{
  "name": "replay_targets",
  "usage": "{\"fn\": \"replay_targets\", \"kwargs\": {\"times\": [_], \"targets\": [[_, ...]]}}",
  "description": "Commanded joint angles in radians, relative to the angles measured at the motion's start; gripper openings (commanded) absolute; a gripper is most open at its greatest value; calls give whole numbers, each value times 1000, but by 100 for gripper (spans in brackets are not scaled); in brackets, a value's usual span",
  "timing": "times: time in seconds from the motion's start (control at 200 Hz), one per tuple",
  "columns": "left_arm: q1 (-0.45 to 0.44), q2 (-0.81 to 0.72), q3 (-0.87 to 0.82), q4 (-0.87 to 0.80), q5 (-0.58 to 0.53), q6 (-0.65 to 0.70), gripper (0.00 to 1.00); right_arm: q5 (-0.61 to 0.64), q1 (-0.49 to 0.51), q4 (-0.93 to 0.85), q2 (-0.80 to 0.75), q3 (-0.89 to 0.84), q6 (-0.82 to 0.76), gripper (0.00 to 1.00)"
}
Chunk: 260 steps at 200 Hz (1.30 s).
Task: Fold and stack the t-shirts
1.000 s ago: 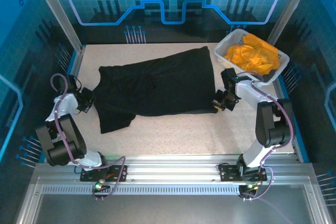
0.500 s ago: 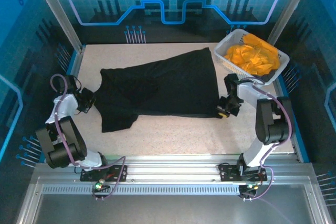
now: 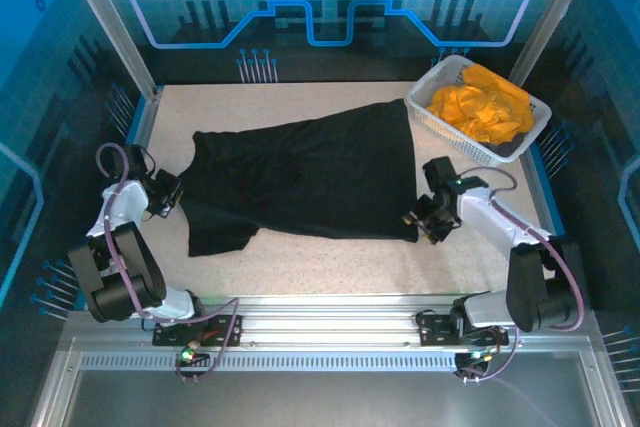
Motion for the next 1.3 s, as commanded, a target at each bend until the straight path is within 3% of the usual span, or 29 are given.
{"fn": "replay_targets", "kwargs": {"times": [0.0, 0.2, 0.36, 0.43, 0.57, 0.685, 0.745, 0.865, 0.995, 1.12, 1.296], "targets": [[6, -22, -7, -3, 25, -20, 0, -58, 30, 120, -48, -81, 301, 55], [5, -20, -15, 8, 35, -22, 0, -102, 26, 229, -5, -128, 434, 53], [1, -16, -17, 17, 45, -26, 0, -114, 25, 303, 71, -133, 466, 44], [1, -16, -17, 21, 52, -31, 0, -136, 25, 305, 116, -130, 474, 37], [0, -16, -14, 34, 79, -53, 0, -121, 35, 250, 135, -116, 478, 35], [-6, -20, -25, 71, 129, -105, 0, -97, 5, 267, 132, -96, 437, 10], [-17, -30, -32, 102, 160, -152, 0, -69, -20, 247, 123, -28, 363, 0], [-76, -63, -46, 216, 195, -316, 0, -12, -49, 199, 106, 226, 115, 0], [-181, -118, -28, 392, 144, -550, 0, -25, -73, 136, 144, 515, -108, 0], [-217, -170, 141, 382, 75, -650, 0, -30, -92, 87, 160, 744, -231, 0], [-204, -229, 461, 253, 19, -650, 0, -28, -133, 94, 120, 946, -298, 0]]}}
